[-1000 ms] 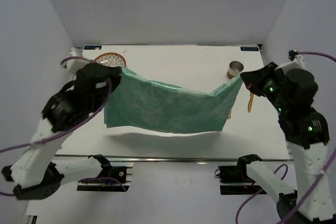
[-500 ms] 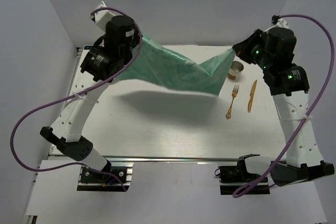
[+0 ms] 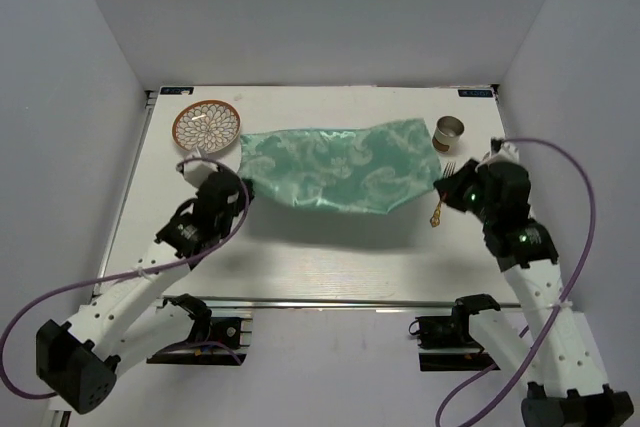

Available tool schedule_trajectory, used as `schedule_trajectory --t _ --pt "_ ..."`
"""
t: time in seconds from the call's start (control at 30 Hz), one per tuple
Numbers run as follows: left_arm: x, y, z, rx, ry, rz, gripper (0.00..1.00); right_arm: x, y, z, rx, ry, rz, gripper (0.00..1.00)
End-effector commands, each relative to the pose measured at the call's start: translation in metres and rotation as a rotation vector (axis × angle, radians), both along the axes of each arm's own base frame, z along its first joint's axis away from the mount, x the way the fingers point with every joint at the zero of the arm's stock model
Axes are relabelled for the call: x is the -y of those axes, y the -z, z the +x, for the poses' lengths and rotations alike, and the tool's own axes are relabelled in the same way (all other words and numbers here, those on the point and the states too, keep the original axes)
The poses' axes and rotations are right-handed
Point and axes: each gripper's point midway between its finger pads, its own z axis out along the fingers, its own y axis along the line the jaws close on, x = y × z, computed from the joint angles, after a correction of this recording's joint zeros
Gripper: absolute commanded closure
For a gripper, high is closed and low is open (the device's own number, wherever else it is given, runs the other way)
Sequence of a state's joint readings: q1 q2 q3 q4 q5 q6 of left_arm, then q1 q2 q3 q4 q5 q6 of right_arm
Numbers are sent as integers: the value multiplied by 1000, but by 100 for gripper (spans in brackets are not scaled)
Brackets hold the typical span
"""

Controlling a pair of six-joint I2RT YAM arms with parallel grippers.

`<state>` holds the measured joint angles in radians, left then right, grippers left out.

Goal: Set the dinner table for one person

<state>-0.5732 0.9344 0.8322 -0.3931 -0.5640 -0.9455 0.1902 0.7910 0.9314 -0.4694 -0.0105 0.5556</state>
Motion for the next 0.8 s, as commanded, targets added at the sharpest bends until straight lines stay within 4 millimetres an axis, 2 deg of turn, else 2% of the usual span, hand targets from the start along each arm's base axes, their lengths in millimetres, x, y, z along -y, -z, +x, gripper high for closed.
schedule_trajectory --t 0.0,0.03,0.07,0.1,0.13,0.17,0.2,0.23,0.33,0.4,0.43,0.47,0.5,0.53,0.57,0.6,0.63,0.67,0.7,0.73,0.77 --pt "13 44 -26 -69 53 -139 61 2 29 -26 6 2 42 100" --pt "9 57 -39 -113 55 -152 56 6 44 -35 -27 21 31 89" --pt "8 77 -53 -166 70 -147 49 9 49 -46 -11 25 36 73" --pt "0 80 -69 -185 70 -157 31 16 51 -49 -4 52 16 32" --pt "-3 79 -76 -187 75 -167 27 21 57 -56 -24 68 0 11" --pt "-8 77 -84 -189 75 -169 22 23 52 -62 -5 66 -8 11" --pt "-16 75 -96 -211 68 -156 10 24 53 -63 -5 63 -27 11" --pt "-22 60 -102 -162 72 -179 2 24 57 -65 -26 56 -38 11" --pt "-35 44 -110 -153 49 -154 2 22 70 -61 -71 36 -57 11" --pt "-34 35 -103 -152 49 -128 2 9 87 -50 -107 -22 -45 11" --pt "-27 46 -93 -207 54 -87 2 6 100 -43 -153 -33 -50 10" --pt "-20 48 -85 -224 65 -69 2 2 102 -33 -144 -41 -45 11" --pt "-5 38 -72 -212 106 -66 2 -1 106 -26 -169 -51 -47 11" --pt "5 42 -63 -251 123 -43 2 -2 126 -17 -261 -56 -68 11" --pt "15 71 -50 -383 117 34 2 -7 131 -11 -289 -73 -72 11" --pt "23 79 -42 -442 132 71 2 -11 136 -5 -328 -94 -74 11" --pt "35 61 -23 -442 133 71 2 -16 143 8 -383 -119 -98 11" --pt "37 99 -18 -602 104 164 2 -20 146 14 -408 -142 -110 11" --pt "41 105 -10 -635 98 191 2 -22 153 16 -460 -154 -131 11" --pt "53 94 8 -627 100 185 2 -26 157 29 -505 -160 -147 11" --pt "55 121 10 -717 89 237 2 -29 159 32 -521 -186 -161 11"
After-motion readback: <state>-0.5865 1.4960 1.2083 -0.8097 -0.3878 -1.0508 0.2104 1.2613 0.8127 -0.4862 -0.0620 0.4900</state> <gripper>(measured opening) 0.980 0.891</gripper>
